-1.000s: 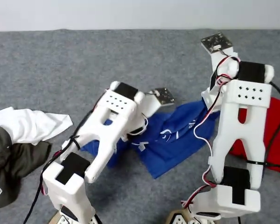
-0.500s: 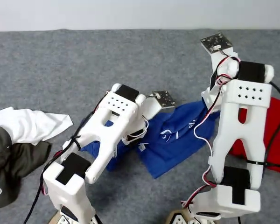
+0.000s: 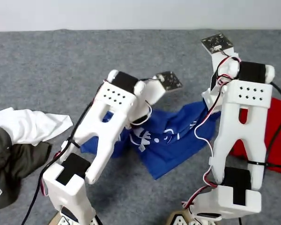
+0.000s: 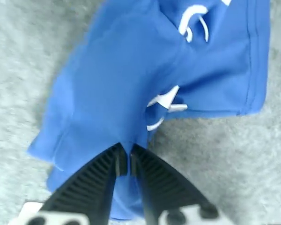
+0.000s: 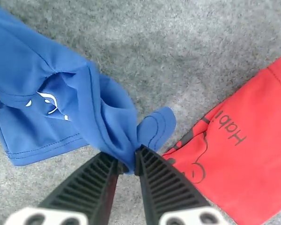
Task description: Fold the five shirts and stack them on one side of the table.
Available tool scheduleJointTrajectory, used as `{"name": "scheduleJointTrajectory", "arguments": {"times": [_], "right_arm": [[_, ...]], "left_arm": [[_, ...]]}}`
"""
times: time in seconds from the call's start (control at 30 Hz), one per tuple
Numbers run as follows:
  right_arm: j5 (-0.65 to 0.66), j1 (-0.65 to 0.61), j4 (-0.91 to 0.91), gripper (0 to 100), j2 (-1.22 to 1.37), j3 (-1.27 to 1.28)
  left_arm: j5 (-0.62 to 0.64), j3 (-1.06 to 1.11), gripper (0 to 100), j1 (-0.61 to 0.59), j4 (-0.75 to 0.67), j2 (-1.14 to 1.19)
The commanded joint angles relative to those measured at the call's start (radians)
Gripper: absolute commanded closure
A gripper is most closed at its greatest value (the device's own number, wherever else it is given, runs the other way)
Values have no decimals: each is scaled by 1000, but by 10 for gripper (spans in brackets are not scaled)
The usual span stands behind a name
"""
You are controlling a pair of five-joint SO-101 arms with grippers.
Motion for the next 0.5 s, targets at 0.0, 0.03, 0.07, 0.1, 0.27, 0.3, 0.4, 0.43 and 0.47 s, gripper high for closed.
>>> {"name": "scheduleJointTrajectory", "arguments": {"times": [0.0,0.03,0.07,0.1,0.27,0.3,0.4,0.43,0.47], "right_arm": [[2,-5,13,989,-8,-60],[2,-5,15,989,-8,-60],[2,-5,15,989,-7,-60],[2,-5,15,989,-7,-60],[3,-5,12,989,-4,-60],[3,-5,10,989,-4,-60],[3,-7,5,989,-4,-60],[3,-7,5,989,-4,-60],[3,-8,5,989,-4,-60]], "left_arm": [[-5,-50,994,-8,35,-54],[-5,-41,993,-6,35,-54],[-5,-30,992,-3,35,-54],[-5,-21,992,-2,35,-54],[-9,12,985,6,32,-41],[-9,21,970,14,25,-35],[-9,30,908,34,18,11],[-6,27,897,35,18,32],[-6,25,896,37,15,49]]}}
